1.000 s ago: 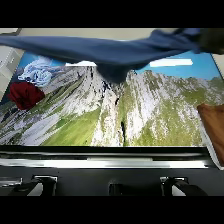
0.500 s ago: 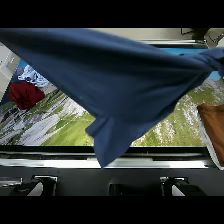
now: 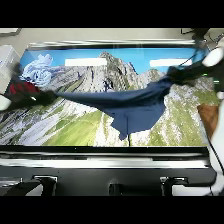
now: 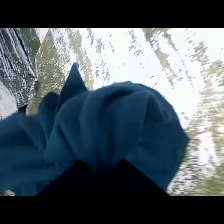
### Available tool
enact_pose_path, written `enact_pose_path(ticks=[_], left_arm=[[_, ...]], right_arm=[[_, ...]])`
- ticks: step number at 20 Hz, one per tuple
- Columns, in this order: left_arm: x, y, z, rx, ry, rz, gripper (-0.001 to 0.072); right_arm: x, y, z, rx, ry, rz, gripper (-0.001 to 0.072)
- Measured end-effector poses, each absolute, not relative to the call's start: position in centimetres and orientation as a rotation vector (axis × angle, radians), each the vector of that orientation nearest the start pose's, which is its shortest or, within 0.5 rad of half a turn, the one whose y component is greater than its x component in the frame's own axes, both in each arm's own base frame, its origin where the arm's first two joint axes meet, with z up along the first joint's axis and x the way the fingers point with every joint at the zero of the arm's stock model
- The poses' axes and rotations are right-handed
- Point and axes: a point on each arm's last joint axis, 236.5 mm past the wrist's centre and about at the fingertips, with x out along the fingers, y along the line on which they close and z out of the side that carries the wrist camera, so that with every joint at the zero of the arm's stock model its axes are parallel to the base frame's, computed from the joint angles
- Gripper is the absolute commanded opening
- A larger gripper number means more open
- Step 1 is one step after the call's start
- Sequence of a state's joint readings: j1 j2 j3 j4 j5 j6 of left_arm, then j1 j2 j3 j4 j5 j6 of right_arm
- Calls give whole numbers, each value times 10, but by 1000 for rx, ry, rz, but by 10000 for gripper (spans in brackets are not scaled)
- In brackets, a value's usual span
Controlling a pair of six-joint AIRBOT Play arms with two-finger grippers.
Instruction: Fold the clothes and pants, and hang the long-sleeved shirts on hangers.
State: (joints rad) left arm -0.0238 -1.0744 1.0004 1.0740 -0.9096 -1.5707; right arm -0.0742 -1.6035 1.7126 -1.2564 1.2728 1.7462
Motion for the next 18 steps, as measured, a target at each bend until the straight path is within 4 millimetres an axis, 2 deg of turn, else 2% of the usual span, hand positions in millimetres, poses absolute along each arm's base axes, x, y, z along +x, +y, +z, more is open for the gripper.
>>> enact_pose_path(ticks=[1, 2, 3, 5, 6, 8, 10, 12, 13, 16, 17, 18], left_arm=[[383, -102, 51, -468, 1021, -229, 21], [377, -105, 37, -475, 1056, -227, 20], [372, -105, 27, -477, 1083, -221, 20], [368, -103, 18, -489, 1103, -210, 21], [368, -100, 17, -493, 1104, -203, 21], [367, -95, 16, -502, 1102, -191, 21], [367, -93, 16, -506, 1100, -187, 21], [366, -92, 16, -507, 1101, -186, 21], [366, -92, 16, -508, 1102, -186, 21], [366, -94, 16, -518, 1102, -189, 21], [366, -94, 17, -521, 1101, -190, 21], [366, -95, 17, -524, 1101, -190, 20]], right_arm=[[498, 44, 48, 515, 1210, 65, 172], [499, 53, 29, 568, 1257, 77, 462], [499, 57, 16, 603, 1290, 87, 625], [492, 54, 4, 626, 1343, 105, 621], [484, 44, -1, 625, 1380, 104, 611], [453, 21, -17, 607, 1506, 73, 611], [409, 11, -39, 600, 1663, 56, 611], [369, 20, -63, 620, 1771, 62, 611], [357, 29, -74, 638, 1792, 76, 611], [341, 65, -94, 713, 1788, 144, 604], [340, 77, -95, 732, 1779, 163, 532], [344, 89, -98, 754, 1752, 176, 325]])
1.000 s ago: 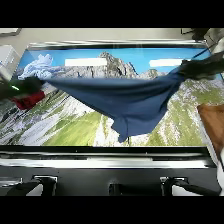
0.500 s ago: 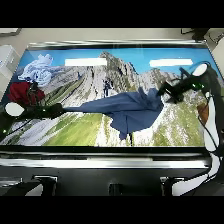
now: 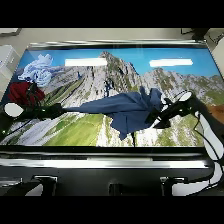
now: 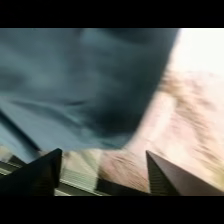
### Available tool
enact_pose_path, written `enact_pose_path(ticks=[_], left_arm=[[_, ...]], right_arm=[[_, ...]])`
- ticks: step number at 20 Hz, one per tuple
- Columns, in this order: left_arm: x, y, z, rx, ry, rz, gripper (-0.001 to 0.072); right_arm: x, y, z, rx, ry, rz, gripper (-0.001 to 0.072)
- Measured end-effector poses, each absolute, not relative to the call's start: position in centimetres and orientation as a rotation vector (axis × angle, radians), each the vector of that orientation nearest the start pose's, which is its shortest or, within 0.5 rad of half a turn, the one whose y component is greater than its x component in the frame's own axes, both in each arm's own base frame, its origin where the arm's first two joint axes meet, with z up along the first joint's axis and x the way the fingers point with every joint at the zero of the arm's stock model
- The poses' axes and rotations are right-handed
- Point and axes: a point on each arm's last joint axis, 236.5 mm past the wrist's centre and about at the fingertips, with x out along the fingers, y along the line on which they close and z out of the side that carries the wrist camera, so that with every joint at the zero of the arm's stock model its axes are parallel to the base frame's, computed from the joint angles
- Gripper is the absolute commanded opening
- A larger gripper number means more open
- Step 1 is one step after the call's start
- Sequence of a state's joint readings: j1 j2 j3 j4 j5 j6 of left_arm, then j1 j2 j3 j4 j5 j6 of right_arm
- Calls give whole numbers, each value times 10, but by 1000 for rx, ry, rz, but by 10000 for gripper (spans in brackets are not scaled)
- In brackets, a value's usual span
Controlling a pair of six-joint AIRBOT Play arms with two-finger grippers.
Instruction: Fold the clothes and pants, and hang the long-sleeved shirts on hangers.
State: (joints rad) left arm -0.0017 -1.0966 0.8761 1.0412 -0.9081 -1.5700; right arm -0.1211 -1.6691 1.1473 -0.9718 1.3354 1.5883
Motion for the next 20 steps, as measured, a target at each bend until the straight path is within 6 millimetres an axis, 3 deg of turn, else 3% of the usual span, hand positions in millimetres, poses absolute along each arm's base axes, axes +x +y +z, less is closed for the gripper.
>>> enact_pose_path(ticks=[1, 4, 6, 7, 8, 9, 11, 13, 15, 17, 20], left_arm=[[366, -95, 17, -525, 1102, -191, 21], [370, -94, 23, -509, 1084, -203, 20], [382, -91, 47, -473, 1019, -227, 20], [392, -88, 68, -449, 964, -241, 20], [404, -84, 99, -420, 886, -256, 20], [415, -79, 137, -390, 797, -269, 20], [428, -68, 240, -328, 562, -287, 20], [413, -61, 345, -266, 331, -299, 20], [378, -61, 426, -223, 148, -310, 20], [336, -63, 481, -205, 17, -318, 20], [281, -63, 537, -193, -161, -317, 19]], right_arm=[[350, 96, -102, 755, 1719, 178, 42], [377, 109, -97, 742, 1607, 192, 43], [407, 108, -58, 705, 1485, 244, 43], [428, 101, -29, 665, 1390, 265, 44], [452, 90, 15, 610, 1263, 288, 44], [473, 78, 67, 547, 1118, 301, 45], [495, 46, 201, 387, 769, 287, 45], [469, 23, 340, 228, 436, 236, 45], [406, 14, 444, 112, 181, 182, 45], [338, 11, 509, 34, 10, 125, 45], [262, 14, 561, -20, -160, 78, 45]])
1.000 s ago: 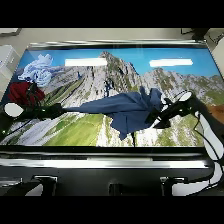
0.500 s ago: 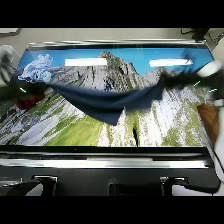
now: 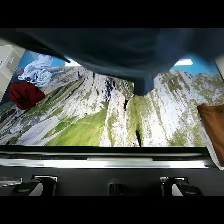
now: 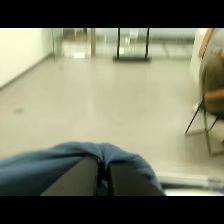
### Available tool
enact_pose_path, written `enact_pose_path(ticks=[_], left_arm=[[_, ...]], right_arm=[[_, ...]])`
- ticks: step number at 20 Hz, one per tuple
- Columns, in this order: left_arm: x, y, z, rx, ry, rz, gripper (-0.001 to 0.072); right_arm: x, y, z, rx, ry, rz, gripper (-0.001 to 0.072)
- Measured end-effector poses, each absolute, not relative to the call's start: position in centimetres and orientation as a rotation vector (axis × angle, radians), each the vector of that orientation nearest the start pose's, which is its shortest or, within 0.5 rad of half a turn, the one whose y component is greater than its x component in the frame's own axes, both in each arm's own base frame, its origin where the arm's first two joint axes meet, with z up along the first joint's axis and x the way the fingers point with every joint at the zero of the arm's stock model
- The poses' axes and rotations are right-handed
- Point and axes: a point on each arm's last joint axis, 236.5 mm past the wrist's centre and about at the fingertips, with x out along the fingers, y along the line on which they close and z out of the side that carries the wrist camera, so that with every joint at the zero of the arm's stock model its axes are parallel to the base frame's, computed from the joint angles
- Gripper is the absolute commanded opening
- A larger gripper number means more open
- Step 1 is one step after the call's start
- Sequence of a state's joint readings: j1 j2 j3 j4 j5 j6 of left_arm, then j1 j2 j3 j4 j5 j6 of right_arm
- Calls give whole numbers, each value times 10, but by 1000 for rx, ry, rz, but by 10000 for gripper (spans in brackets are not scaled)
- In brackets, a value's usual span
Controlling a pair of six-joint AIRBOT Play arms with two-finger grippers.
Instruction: Fold the clothes and pants, and hang the long-sleeved shirts on hangers.
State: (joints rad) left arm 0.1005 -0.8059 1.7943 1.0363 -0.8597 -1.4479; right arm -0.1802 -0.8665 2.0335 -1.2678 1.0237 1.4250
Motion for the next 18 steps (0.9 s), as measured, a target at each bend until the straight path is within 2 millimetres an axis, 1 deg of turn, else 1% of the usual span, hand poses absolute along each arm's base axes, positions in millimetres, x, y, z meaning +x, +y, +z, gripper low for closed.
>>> enact_pose_path(ticks=[1, 2, 3, 4, 5, 6, 7, 8, 9, 10, 11, 12, 13, 14, 15, 16, 17, 18], left_arm=[[267, -62, 553, -194, -216, -315, 19], [258, -61, 564, -195, -262, -310, 19], [251, -60, 572, -199, -292, -307, 19], [249, -59, 575, -199, -302, -307, 20], [253, -59, 573, -200, -293, -307, 19], [263, -60, 564, -203, -260, -310, 20], [279, -61, 549, -207, -201, -312, 20], [298, -61, 529, -212, -131, -313, 20], [323, -61, 500, -222, -39, -312, 20], [348, -60, 468, -236, 56, -309, 20], [377, -59, 427, -256, 166, -303, 21], [403, -57, 384, -273, 270, -296, 21], [429, -54, 335, -288, 378, -285, 21], [452, -52, 284, -307, 489, -273, 21], [470, -50, 236, -326, 586, -261, 21], [486, -47, 189, -346, 677, -247, 21], [496, -46, 147, -369, 758, -235, 21], [503, -46, 109, -395, 833, -226, 21]], right_arm=[[244, 12, 576, -31, -218, 56, 45], [230, 9, 587, -41, -267, 36, 45], [220, 8, 596, -50, -304, 21, 45], [214, 5, 601, -58, -324, 5, 45], [215, 1, 600, -67, -321, -12, 45], [221, -2, 595, -72, -299, -23, 45], [232, -5, 585, -74, -251, -30, 45], [252, -10, 565, -70, -168, -32, 45], [276, -14, 539, -61, -63, -32, 45], [305, -20, 504, -44, 65, -29, 46], [334, -25, 467, -24, 189, -23, 46], [366, -30, 422, 3, 326, -17, 46], [398, -35, 373, 35, 461, -13, 45], [426, -39, 326, 77, 574, -9, 45], [452, -39, 279, 137, 678, -4, 45], [475, -38, 235, 206, 765, 2, 45], [493, -34, 187, 290, 861, 4, 45], [507, -27, 148, 376, 937, 8, 46]])
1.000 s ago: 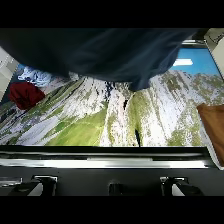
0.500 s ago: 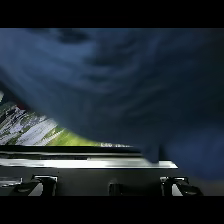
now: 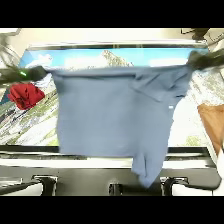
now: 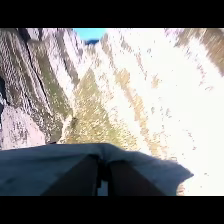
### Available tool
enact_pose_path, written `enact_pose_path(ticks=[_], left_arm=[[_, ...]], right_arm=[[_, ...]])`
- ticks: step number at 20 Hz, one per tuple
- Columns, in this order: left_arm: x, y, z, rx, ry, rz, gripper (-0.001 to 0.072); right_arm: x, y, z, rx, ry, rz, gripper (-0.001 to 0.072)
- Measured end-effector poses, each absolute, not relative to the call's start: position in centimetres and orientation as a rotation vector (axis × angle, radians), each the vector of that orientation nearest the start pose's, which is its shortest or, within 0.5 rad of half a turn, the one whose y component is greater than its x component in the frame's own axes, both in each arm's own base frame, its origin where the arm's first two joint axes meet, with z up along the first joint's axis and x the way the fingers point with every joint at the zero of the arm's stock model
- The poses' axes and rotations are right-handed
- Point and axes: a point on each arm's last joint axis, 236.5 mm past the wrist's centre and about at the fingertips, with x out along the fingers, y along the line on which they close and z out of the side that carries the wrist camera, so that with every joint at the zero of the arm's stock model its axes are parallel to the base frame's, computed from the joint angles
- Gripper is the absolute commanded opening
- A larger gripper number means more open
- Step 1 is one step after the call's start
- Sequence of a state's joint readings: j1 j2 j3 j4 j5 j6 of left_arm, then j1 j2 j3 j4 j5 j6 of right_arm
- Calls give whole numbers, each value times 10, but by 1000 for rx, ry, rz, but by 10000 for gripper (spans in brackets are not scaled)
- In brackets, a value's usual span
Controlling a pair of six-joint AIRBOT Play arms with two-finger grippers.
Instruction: Fold the clothes and pants, and hang the long-sleeved shirts on hangers.
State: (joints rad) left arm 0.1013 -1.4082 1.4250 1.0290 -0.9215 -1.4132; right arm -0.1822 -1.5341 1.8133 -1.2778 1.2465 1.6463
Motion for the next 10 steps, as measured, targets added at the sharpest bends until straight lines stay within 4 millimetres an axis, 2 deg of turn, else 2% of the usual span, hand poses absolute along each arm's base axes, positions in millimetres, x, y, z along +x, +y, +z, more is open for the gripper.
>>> enact_pose_path(ticks=[1, 3, 5, 6, 7, 8, 9, 10], left_arm=[[508, -48, 74, -432, 903, -216, 21], [512, -54, 22, -511, 1004, -206, 21], [513, -60, -10, -581, 1064, -204, 25], [513, -63, -20, -609, 1085, -204, 116], [512, -65, -26, -631, 1103, -208, 387], [511, -64, -26, -650, 1116, -213, 714], [509, -60, -25, -670, 1136, -220, 698], [503, -54, -21, -682, 1171, -233, 698]], right_arm=[[518, -17, 112, 472, 1008, 20, 46], [529, 5, 55, 649, 1126, 47, 46], [536, 23, 23, 781, 1188, 71, 47], [537, 28, 14, 818, 1208, 77, 85], [539, 30, 9, 848, 1217, 83, 264], [540, 27, 10, 864, 1215, 87, 460], [538, 20, 13, 865, 1216, 94, 497], [531, 9, 17, 858, 1225, 93, 500]])
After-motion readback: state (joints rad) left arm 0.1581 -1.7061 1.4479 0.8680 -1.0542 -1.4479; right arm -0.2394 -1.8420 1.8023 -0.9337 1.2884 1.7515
